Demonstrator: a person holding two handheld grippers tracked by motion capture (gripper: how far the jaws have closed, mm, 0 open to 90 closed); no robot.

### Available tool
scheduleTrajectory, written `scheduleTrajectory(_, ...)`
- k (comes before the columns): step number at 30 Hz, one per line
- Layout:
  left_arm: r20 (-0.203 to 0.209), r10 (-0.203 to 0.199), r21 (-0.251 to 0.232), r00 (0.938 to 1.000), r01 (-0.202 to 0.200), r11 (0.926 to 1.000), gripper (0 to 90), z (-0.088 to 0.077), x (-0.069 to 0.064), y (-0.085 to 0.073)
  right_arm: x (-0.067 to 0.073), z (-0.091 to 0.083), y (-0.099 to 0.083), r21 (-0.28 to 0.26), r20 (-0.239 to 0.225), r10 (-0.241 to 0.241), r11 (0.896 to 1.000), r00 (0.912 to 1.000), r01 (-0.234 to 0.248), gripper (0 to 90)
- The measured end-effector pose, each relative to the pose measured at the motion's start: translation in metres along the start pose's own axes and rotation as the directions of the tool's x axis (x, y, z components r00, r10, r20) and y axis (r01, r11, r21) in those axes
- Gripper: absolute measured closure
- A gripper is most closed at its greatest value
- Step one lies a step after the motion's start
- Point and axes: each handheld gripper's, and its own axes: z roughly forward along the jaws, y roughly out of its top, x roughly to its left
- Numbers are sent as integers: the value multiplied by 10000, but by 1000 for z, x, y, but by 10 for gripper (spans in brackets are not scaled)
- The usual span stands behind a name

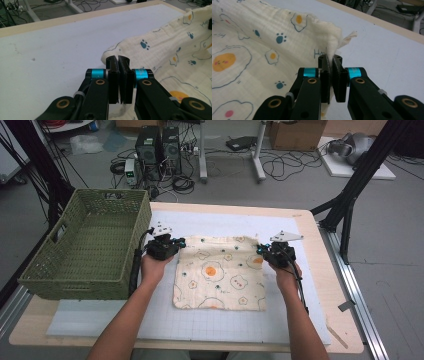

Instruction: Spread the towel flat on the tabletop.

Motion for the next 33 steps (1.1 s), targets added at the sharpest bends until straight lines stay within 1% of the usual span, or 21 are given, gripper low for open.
scheduleTrajectory(1, 20, -8, -9, 10000, 8, 10000, 866, -2, 0, -2, 2, -1, 1, 33, -4, -145, 9999, 9999, 145, 864)
scheduleTrajectory(4, 145, -208, -200, 9997, 211, 9996, 867, -9, -1, -6, 10, -6, 3, 62, -91, -395, 9992, 9992, 396, 864)
scheduleTrajectory(5, 226, -291, -270, 9993, 297, 9992, 866, -12, -2, -8, 12, -9, 3, -57, -37, -543, 9985, 9985, 543, 864)
scheduleTrajectory(6, 249, -247, -322, 9994, 255, 9992, 867, -15, -3, -10, 15, -12, 1, -205, 20, -663, 9976, 9978, 663, 864)
scheduleTrajectory(7, 303, -260, -276, 9992, 268, 9993, 867, -17, -4, -13, 16, -14, -1, -234, -48, -679, 9974, 9977, 677, 864)
scheduleTrajectory(8, 310, -143, -192, 9994, 149, 9997, 867, -20, -6, -15, 18, -16, -4, -277, -118, -648, 9975, 9978, 645, 864)
scheduleTrajectory(9, 312, -63, -335, 9995, 73, 9994, 867, -22, -7, -18, 19, -18, -7, -298, -153, -632, 9976, 9979, 628, 864)
scheduleTrajectory(11, 477, -112, -382, 9988, 131, 9992, 867, -27, -10, -22, 21, -22, -13, -398, -214, -627, 9973, 9978, 618, 864)
scheduleTrajectory(12, 511, -95, -457, 9986, 118, 9989, 867, -29, -12, -25, 23, -24, -16, -403, -245, -541, 9978, 9982, 531, 864)
scheduleTrajectory(17, 730, 64, -417, 9973, -33, 9991, 867, -39, -18, -35, 31, -33, -28, -422, -360, -558, 9976, 9978, 543, 863)
scheduleTrajectory(18, 733, 105, -266, 9973, -86, 9996, 866, -40, -19, -36, 32, -34, -31, -403, -404, -532, 9979, 9978, 516, 864)
scheduleTrajectory(19, 729, 167, -274, 9972, -147, 9995, 866, -41, -21, -37, 33, -35, -33, -406, -418, -503, 9980, 9979, 486, 864)
scheduleTrajectory(20, 758, 177, -395, 9970, -147, 9991, 866, -43, -22, -39, 34, -37, -35, -417, -416, -497, 9980, 9979, 480, 864)
scheduleTrajectory(22, 809, 244, -386, 9964, -214, 9990, 866, -45, -25, -40, 37, -39, -38, -482, -425, -501, 9977, 9978, 480, 864)
scheduleTrajectory(25, 837, 335, -367, 9959, -305, 9989, 866, -47, -27, -44, 40, -40, -42, -400, -467, -548, 9978, 9974, 529, 864)
scheduleTrajectory(26, 853, 269, -318, 9960, -243, 9992, 866, -47, -27, -45, 41, -40, -43, -384, -473, -581, 9977, 9972, 563, 864)
scheduleTrajectory(27, 845, 319, -260, 9959, -298, 9992, 866, -47, -27, -45, 42, -41, -43, -363, -469, -606, 9976, 9971, 589, 864)
scheduleTrajectory(29, 859, 280, -332, 9959, -253, 9991, 865, -48, -27, -47, 43, -42, -45, -320, -489, -570, 9979, 9972, 555, 864)
scheduleTrajectory(31, 886, 298, -232, 9956, -278, 9993, 866, -49, -28, -49, 44, -42, -47, -329, -513, -594, 9978, 9969, 578, 864)
scheduleTrajectory(32, 894, 311, -262, 9955, -289, 9992, 866, -49, -28, -51, 44, -43, -48, -291, -496, -593, 9979, 9970, 579, 864)
scheduleTrajectory(33, 933, 237, -296, 9954, -210, 9993, 866, -50, -29, -52, 45, -43, -50, -274, -507, -619, 9978, 9968, 605, 864)
